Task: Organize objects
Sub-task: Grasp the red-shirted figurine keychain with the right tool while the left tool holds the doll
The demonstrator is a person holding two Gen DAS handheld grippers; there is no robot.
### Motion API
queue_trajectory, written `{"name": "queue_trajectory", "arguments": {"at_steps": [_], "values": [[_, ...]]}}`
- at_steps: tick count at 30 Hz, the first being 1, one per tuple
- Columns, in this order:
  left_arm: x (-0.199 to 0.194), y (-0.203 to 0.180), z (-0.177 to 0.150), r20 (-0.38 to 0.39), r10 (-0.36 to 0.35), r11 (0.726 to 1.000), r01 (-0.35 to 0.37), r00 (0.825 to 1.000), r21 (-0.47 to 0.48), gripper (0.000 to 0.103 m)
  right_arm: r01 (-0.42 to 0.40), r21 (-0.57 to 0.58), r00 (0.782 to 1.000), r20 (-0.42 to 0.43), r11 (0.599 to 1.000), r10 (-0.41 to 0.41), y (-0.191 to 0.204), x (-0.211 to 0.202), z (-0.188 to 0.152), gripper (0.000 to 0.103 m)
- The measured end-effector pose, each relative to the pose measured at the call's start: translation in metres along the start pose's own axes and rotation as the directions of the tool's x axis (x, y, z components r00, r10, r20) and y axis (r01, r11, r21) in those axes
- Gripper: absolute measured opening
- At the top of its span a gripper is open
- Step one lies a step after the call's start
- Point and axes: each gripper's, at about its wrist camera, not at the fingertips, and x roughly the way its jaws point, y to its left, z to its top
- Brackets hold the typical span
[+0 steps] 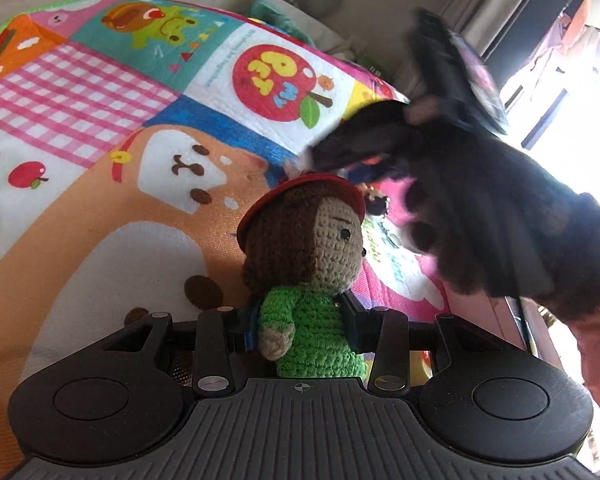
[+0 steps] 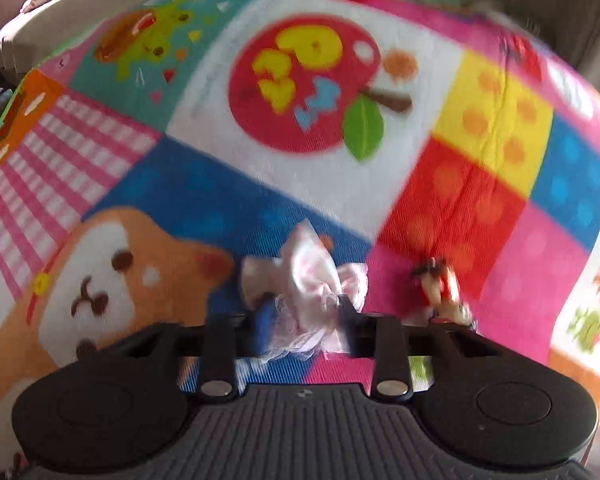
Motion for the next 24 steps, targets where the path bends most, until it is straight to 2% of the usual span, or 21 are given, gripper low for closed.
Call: {"name": "queue_trajectory", "arguments": {"at_steps": [1,2,6,7,8,10,11,14,20,22,23,24], "values": [[0.0,0.0,0.0,-0.001,-0.001,1.0,0.001,1.0,-0.002,0.043,0.002,0.001,1.0,-0.006,1.0,-0.002,-0.007,-0.008,-0.006,0.017],[0.0,0.0,0.0,-0.002,-0.002,1.0,0.002,1.0,-0.004,0.043,0.0,0.006,1.0,-0.012,1.0,0.0,-0.016,-0.02,-0.013,0.016],[0.0,0.002,0.002,-0.008,-0.008,1.0,0.008,1.0,-0.015,0.043,-0.062,0.021,0.997,-0.051,0.998,0.063,-0.049,-0.086,-0.053,0.018],[0.0,0.002,0.002,-0.009,-0.008,1.0,0.008,1.0,-0.016,0.043,-0.088,0.011,0.994,-0.071,0.996,0.089,-0.054,-0.1,-0.062,0.024],[0.0,0.001,0.002,-0.009,-0.007,1.0,0.007,1.0,-0.018,0.043,-0.103,0.011,0.992,-0.071,0.995,0.103,-0.059,-0.114,-0.068,0.042],[0.001,0.002,0.002,-0.01,-0.008,1.0,0.007,1.0,-0.019,0.043,-0.08,0.029,0.997,-0.014,0.996,0.081,-0.068,-0.131,-0.068,0.065],[0.001,0.002,0.002,-0.009,-0.008,1.0,0.008,1.0,-0.02,0.043,-0.059,0.035,0.998,0.017,0.998,0.058,-0.071,-0.132,-0.063,0.066],[0.001,0.002,0.002,-0.009,-0.007,1.0,0.007,1.0,-0.017,0.043,-0.01,0.078,0.998,0.06,0.997,0.005,-0.081,-0.106,-0.037,0.066],[0.001,0.0,0.001,-0.003,-0.002,1.0,0.002,1.0,-0.001,0.043,0.098,0.118,0.995,0.003,0.988,-0.099,-0.071,0.004,0.0,0.065],[0.002,0.0,0.001,0.0,0.0,1.0,0.0,1.0,0.005,0.044,0.105,0.147,0.994,-0.019,0.984,-0.104,-0.07,0.023,0.0,0.059],[0.002,0.0,0.001,-0.001,0.0,1.0,0.0,1.0,0.006,0.044,0.088,0.161,0.996,-0.003,0.983,-0.088,-0.072,0.021,-0.001,0.048],[0.002,0.0,0.0,0.0,0.0,1.0,0.0,1.0,0.006,0.044,0.059,0.156,0.998,-0.018,0.986,-0.057,-0.073,0.018,-0.001,0.032]]}}
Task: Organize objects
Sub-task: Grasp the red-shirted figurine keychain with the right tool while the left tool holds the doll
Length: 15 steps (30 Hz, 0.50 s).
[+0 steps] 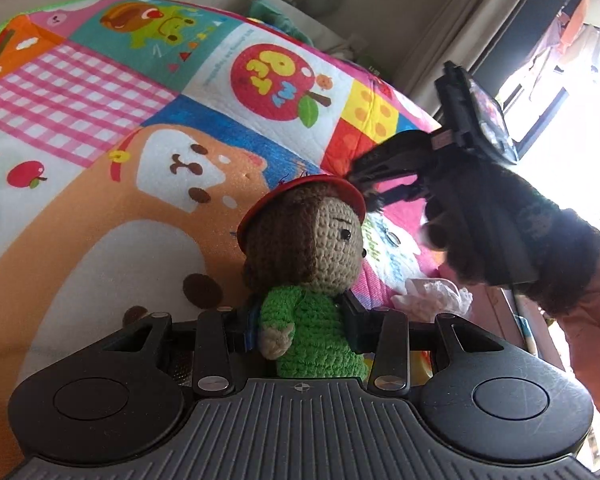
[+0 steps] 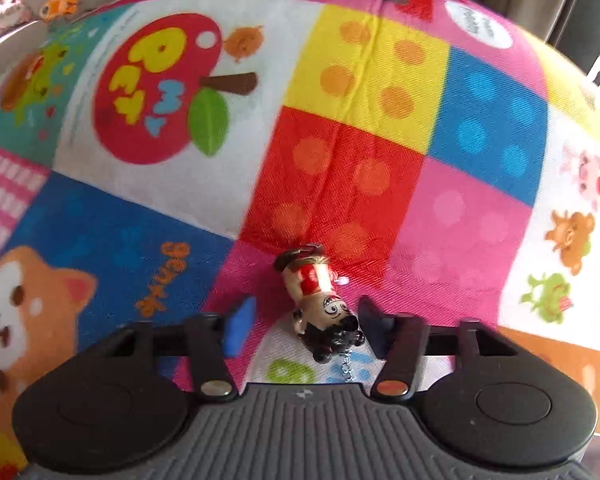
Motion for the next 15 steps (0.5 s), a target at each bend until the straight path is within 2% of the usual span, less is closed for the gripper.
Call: {"name": "queue_trajectory", "arguments": {"at_steps": [2,7,10,15], "values": [[0.0,-0.001,0.0,0.001,0.002,1.0,-0.002,1.0,0.003,0.044,-0.031,0.009,0.999,-0.01,0.999,0.031,-0.006,-0.014,-0.006,0.031],[0.0,-0.002,-0.001,0.005,0.006,1.0,-0.006,1.0,0.01,0.044,-0.109,-0.013,0.993,0.054,0.994,0.11,-0.02,-0.086,-0.046,0.031],[0.0,-0.004,-0.003,0.011,0.014,1.0,-0.015,1.0,0.021,0.044,-0.159,-0.009,0.984,0.08,0.987,0.159,-0.028,-0.134,-0.08,0.031],[-0.002,-0.008,-0.006,0.021,0.036,0.999,-0.037,0.999,0.022,0.044,-0.194,-0.003,0.973,0.123,0.981,0.193,-0.041,-0.201,-0.149,0.031]]}}
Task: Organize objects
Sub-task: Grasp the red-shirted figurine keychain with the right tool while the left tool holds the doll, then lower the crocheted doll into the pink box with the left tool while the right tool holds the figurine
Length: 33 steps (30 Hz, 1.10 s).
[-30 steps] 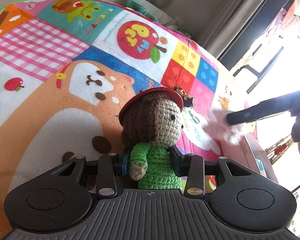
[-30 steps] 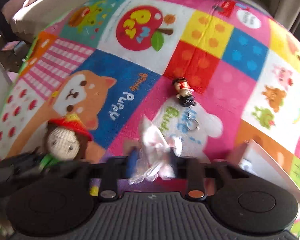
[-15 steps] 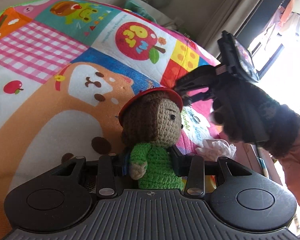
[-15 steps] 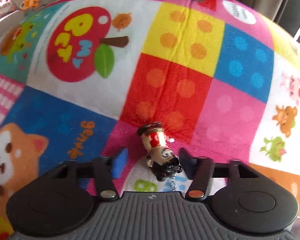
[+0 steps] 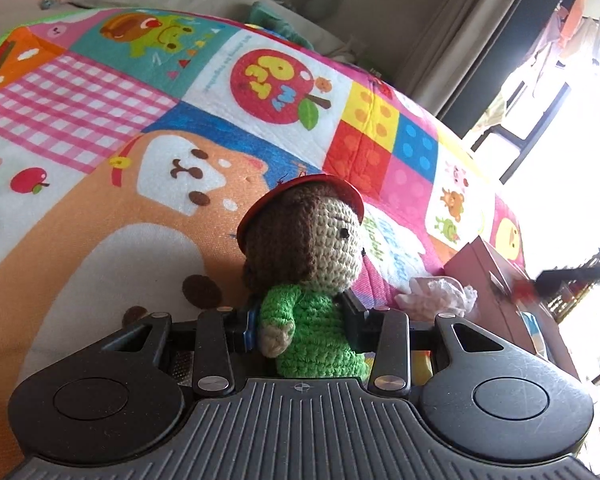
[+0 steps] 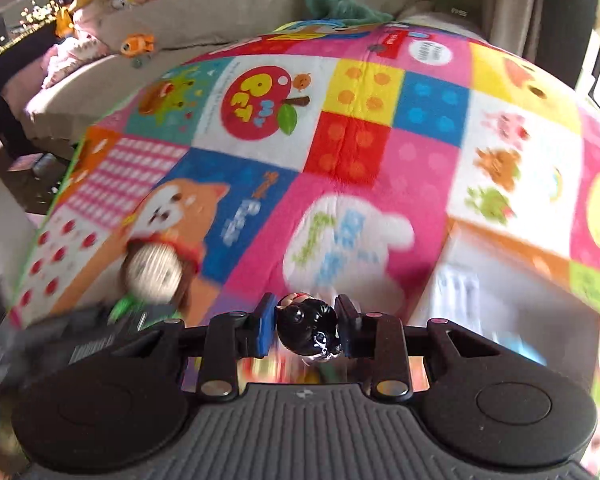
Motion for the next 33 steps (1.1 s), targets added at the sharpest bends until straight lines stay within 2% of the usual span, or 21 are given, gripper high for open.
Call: {"name": "queue_trajectory", "arguments": {"at_steps": [6,11,14,16,17,18,20,22,24,26,27,31,33], "values": [[-0.013,-0.014,-0.013,0.005,0.047,0.999,-0.047,0.999,-0.01,0.043,0.017,0.026,1.0,-0.024,1.0,-0.017,-0.014,-0.042,-0.093,0.031],[-0.033,-0.038,-0.039,-0.061,-0.004,1.0,0.005,0.998,0.013,0.043,0.07,0.037,0.997,-0.034,0.997,-0.069,-0.025,-0.04,-0.155,0.031],[-0.047,-0.054,-0.062,-0.097,-0.048,0.998,0.051,0.994,0.032,0.043,0.092,0.017,0.996,0.004,0.996,-0.092,-0.026,-0.041,-0.181,0.031],[-0.052,-0.066,-0.074,-0.117,-0.066,0.996,0.072,0.991,0.051,0.043,0.099,0.011,0.995,0.021,0.995,-0.099,-0.027,-0.043,-0.194,0.04],[-0.054,-0.071,-0.079,-0.124,-0.07,0.995,0.078,0.99,0.064,0.043,0.108,0.002,0.994,0.023,0.994,-0.108,-0.027,-0.044,-0.2,0.053],[-0.054,-0.076,-0.083,-0.129,-0.074,0.993,0.085,0.989,0.078,0.043,0.124,-0.008,0.992,0.03,0.992,-0.124,-0.027,-0.045,-0.206,0.061],[-0.052,-0.083,-0.088,-0.137,-0.083,0.99,0.098,0.987,0.1,0.043,0.164,-0.05,0.986,0.037,0.985,-0.162,-0.025,-0.045,-0.219,0.062],[-0.048,-0.088,-0.089,-0.135,-0.085,0.989,0.1,0.987,0.107,0.043,0.205,-0.087,0.978,0.062,0.975,-0.2,-0.024,-0.047,-0.23,0.069],[-0.044,-0.091,-0.09,-0.13,-0.088,0.989,0.102,0.988,0.111,0.044,0.271,-0.126,0.961,0.097,0.954,-0.26,-0.024,-0.049,-0.237,0.074],[-0.042,-0.092,-0.092,-0.123,-0.093,0.987,0.108,0.988,0.115,0.044,0.351,-0.141,0.934,0.127,0.926,-0.335,-0.027,-0.049,-0.239,0.074],[-0.041,-0.092,-0.092,-0.118,-0.095,0.987,0.109,0.988,0.119,0.044,0.362,-0.127,0.929,0.127,0.924,-0.347,-0.031,-0.049,-0.239,0.074],[-0.041,-0.092,-0.095,-0.097,-0.102,0.983,0.115,0.99,0.14,0.045,0.236,0.008,0.966,0.107,0.972,-0.236,-0.044,-0.057,-0.237,0.075],[-0.042,-0.092,-0.096,-0.093,-0.104,0.983,0.117,0.99,0.14,0.045,0.193,0.076,0.973,0.117,0.978,-0.201,-0.043,-0.057,-0.236,0.079]]}}
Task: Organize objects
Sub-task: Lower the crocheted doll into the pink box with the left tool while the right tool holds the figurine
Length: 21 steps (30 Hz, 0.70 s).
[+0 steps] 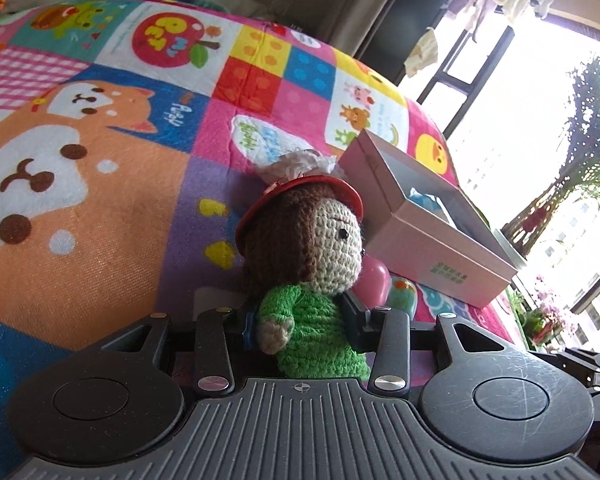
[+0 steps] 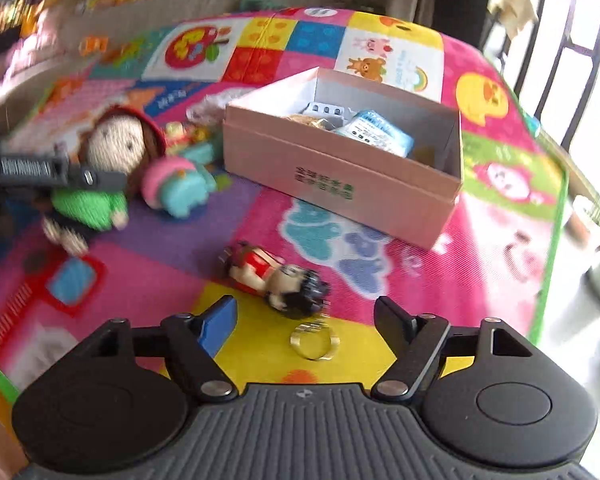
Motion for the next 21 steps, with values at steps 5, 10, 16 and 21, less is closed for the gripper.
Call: {"name": "queue_trajectory", "arguments": {"at_steps": [5,10,16,21], "values": [[-0.001,0.001,-0.001,0.005,-0.005,1.0,0.005,1.0,-0.005,0.045,-0.01,0.104,1.0,0.023,0.994,0.008,0.01,0.011,0.001,0.079],[-0.002,0.002,-0.001,0.006,-0.012,1.0,0.012,1.0,-0.014,0.045,0.018,0.089,0.999,0.029,0.996,-0.021,0.018,0.017,0.003,0.065],[-0.005,0.002,0.003,-0.004,-0.008,0.999,0.008,1.0,-0.033,0.043,0.02,0.079,0.995,0.095,0.997,-0.027,0.013,0.003,0.003,0.063],[-0.023,-0.016,0.028,0.074,-0.051,0.999,0.051,0.996,0.009,0.043,0.023,0.129,0.978,0.201,0.991,-0.049,0.002,-0.008,0.002,0.063]]}}
